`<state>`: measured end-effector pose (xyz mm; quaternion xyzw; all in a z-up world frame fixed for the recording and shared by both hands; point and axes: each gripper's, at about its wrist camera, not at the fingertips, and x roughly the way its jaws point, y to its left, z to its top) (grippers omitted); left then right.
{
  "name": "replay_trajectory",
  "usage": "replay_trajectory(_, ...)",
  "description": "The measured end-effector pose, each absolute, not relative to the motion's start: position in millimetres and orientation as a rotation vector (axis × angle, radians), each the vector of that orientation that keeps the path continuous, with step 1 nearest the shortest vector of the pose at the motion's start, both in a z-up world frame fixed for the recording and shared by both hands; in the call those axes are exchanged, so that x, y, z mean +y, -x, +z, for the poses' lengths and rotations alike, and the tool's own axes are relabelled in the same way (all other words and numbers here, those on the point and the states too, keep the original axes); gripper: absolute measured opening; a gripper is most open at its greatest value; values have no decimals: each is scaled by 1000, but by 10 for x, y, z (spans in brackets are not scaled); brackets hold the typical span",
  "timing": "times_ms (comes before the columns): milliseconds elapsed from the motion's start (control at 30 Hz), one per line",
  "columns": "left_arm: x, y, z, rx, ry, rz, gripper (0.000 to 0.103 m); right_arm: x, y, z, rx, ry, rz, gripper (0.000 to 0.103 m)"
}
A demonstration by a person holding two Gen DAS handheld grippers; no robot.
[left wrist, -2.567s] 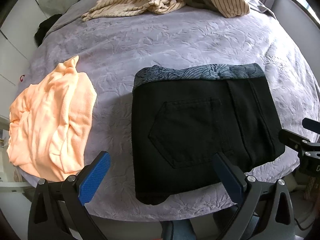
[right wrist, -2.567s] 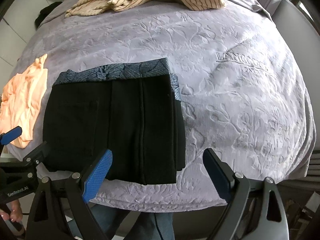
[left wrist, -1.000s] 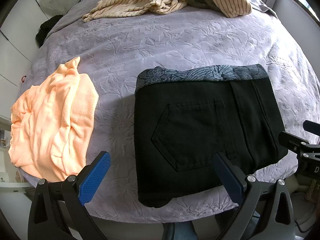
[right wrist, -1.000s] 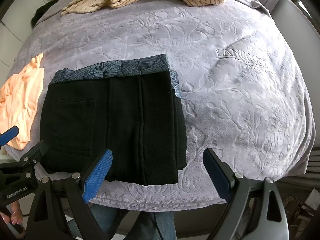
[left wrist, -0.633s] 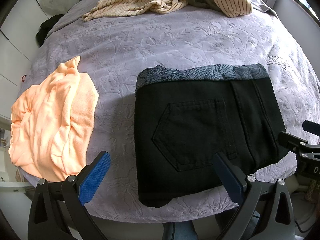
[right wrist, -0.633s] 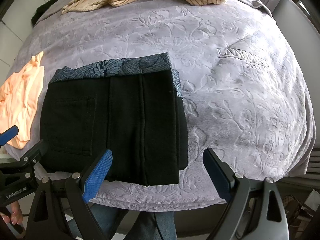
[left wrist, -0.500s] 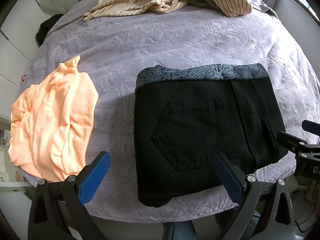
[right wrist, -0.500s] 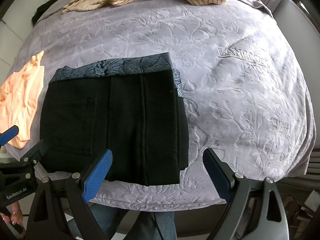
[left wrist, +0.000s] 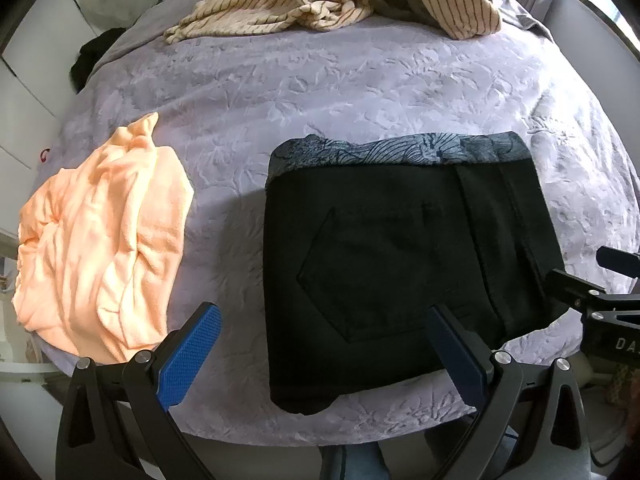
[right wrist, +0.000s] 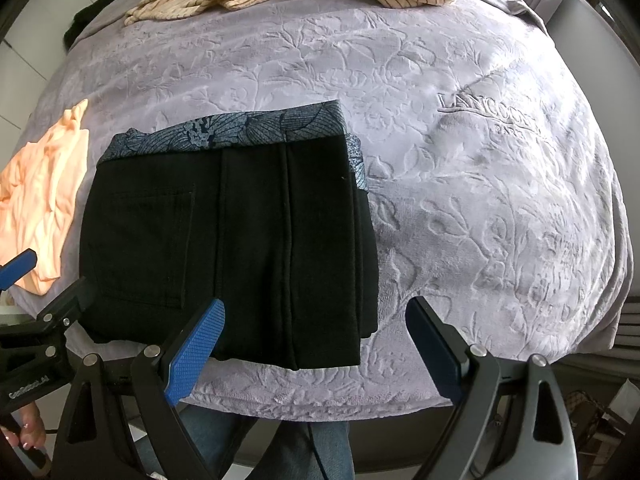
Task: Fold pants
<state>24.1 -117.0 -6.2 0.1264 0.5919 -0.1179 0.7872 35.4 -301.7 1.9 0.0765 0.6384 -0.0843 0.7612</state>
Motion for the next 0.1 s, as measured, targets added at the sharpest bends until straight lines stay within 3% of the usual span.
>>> replay_trajectory(100,-1186,-239,-51,1274,-271,-263,103,-3018,-351,16,1391,-168,-183,94)
